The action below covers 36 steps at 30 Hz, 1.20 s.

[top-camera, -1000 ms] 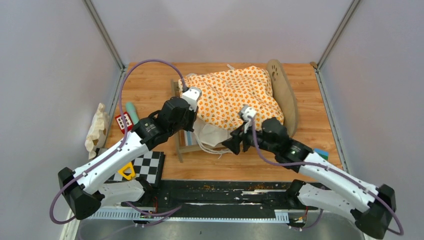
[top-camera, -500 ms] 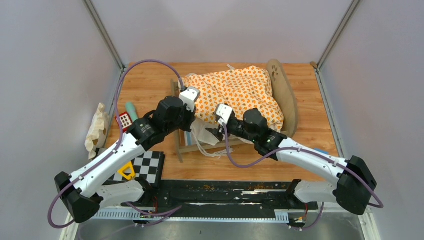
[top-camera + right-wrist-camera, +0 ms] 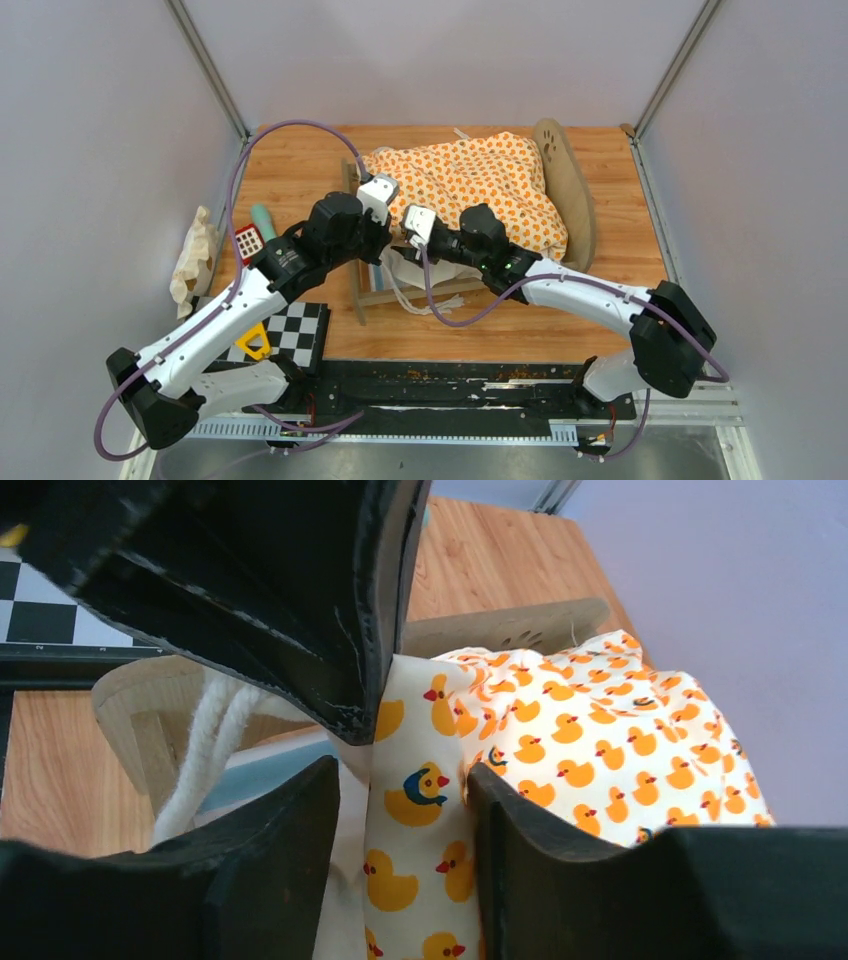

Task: Set up the pet bed
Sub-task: Cross the ropes on the bed frame.

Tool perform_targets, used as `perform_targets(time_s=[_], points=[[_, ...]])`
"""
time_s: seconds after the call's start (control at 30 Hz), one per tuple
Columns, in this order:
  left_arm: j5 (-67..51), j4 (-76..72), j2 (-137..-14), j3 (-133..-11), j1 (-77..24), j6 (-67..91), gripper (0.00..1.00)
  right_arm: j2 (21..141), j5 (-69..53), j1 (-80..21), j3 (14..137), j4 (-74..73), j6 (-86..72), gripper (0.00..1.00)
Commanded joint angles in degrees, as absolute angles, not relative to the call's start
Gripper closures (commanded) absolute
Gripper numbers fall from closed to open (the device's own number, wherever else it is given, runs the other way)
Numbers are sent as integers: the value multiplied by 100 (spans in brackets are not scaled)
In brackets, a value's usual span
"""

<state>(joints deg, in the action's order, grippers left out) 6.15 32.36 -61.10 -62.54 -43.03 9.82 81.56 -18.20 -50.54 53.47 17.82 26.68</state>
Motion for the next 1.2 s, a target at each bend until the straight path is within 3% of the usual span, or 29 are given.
perform_targets(time_s=[0.0, 0.03, 0.1, 0.2, 0.23, 0.4, 0.57, 0.8, 1.17], points=[[583, 3051, -5820, -6292, -4272, 916, 100, 8264, -1867, -4924, 5388, 2606, 2588, 60], [606, 3041, -5766, -6247, -4271, 938, 100, 8263, -1857, -4849, 5346, 2768, 2422, 70], [624, 2949, -5590, -6086, -4271, 1008, 85, 8232, -1951, -4704, 5311, 2985, 2112, 83], [659, 2765, -5232, -5794, -4267, 1174, 53, 8229, -1902, -4617, 5372, 3070, 1866, 87], [706, 2682, -5074, -5687, -4271, 1287, 46, 8258, -1878, -4615, 5430, 3027, 1819, 88], [670, 2210, -4158, -5015, -4274, 2026, 36, 8440, -1943, -4605, 5662, 2834, 1671, 89], [584, 1677, -3553, -4286, -4273, 2872, 36, 8530, -1934, -4605, 5697, 2883, 1490, 89], [1073, 1659, -3674, -4209, -4271, 3307, 46, 8710, -2262, -4605, 5863, 2973, 1037, 89], [560, 1018, -3829, -3906, -4382, 3974, 60, 8878, -2406, -4608, 5988, 2984, 751, 90]])
